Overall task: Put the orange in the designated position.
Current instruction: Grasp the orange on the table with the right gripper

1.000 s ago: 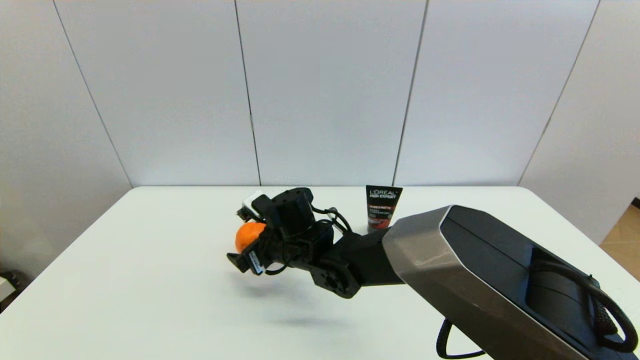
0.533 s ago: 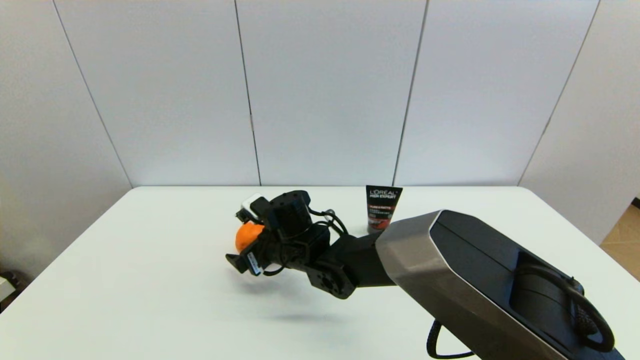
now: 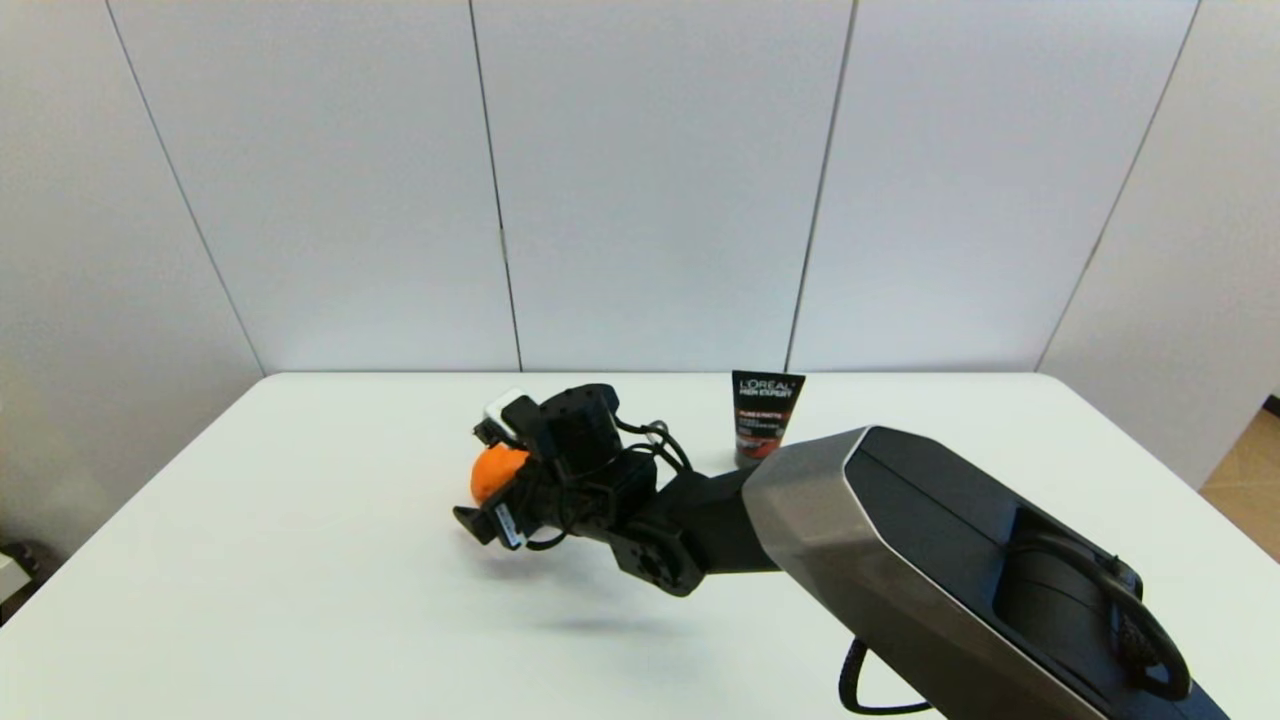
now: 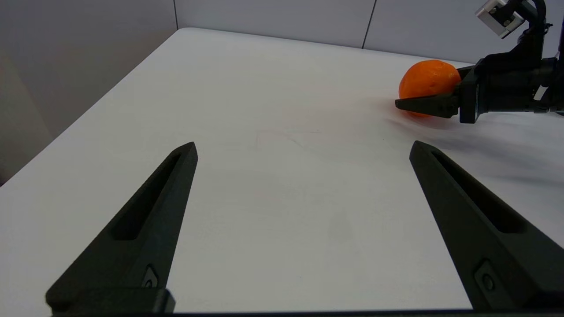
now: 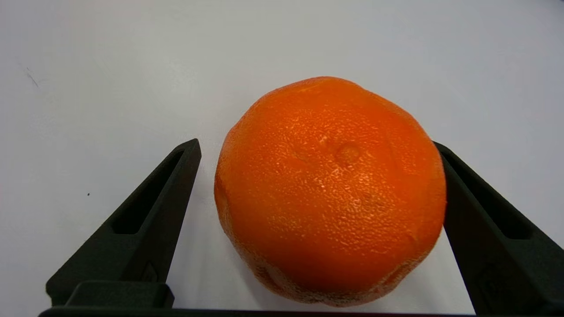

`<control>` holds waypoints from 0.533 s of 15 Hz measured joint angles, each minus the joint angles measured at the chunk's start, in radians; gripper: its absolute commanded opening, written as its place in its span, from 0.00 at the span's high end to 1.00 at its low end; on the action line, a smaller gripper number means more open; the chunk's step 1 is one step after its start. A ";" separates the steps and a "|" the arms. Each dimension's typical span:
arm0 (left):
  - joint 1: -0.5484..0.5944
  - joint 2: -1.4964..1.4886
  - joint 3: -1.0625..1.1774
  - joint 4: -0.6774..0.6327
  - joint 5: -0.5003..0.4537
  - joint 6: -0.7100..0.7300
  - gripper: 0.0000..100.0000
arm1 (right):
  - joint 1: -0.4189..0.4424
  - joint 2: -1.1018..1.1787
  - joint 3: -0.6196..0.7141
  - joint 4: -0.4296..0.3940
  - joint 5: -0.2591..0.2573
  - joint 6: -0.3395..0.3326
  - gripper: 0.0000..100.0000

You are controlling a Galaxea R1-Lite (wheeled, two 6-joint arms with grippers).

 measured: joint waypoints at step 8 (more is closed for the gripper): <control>0.000 0.000 0.000 0.000 0.000 0.000 0.00 | 0.000 0.002 -0.002 0.000 0.002 0.000 1.00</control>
